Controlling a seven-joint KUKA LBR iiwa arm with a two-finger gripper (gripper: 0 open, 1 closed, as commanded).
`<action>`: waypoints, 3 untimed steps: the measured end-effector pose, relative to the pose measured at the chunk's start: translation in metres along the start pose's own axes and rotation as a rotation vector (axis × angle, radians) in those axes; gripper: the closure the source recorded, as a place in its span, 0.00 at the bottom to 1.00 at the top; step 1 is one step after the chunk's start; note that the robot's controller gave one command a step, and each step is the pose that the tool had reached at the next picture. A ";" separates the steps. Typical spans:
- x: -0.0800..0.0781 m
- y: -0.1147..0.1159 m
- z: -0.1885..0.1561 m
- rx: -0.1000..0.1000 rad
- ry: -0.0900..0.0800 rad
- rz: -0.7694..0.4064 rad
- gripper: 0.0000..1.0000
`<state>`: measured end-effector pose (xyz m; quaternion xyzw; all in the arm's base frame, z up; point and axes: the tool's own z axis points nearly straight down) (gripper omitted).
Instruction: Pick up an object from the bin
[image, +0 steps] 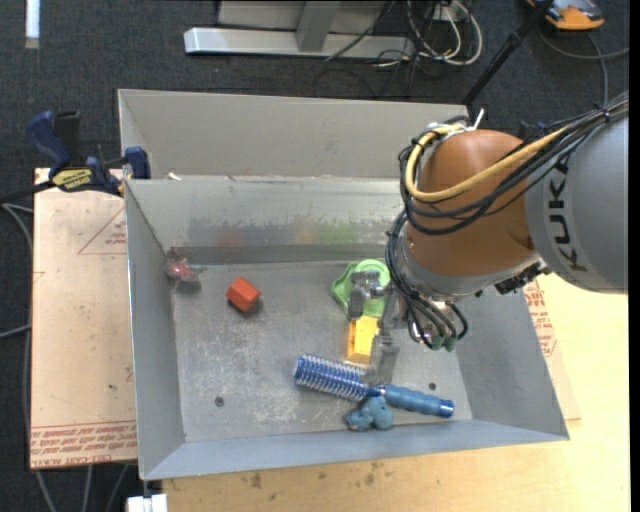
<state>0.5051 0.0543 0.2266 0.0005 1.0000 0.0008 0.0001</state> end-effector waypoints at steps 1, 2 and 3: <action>0.010 0.004 0.161 0.001 0.007 0.119 0.00; 0.008 0.004 0.158 0.000 0.002 0.121 1.00; 0.005 0.025 0.025 -0.002 -0.008 0.134 1.00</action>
Offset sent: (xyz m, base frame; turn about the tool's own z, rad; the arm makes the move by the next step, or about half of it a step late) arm -0.0082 0.0038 -0.1566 0.1201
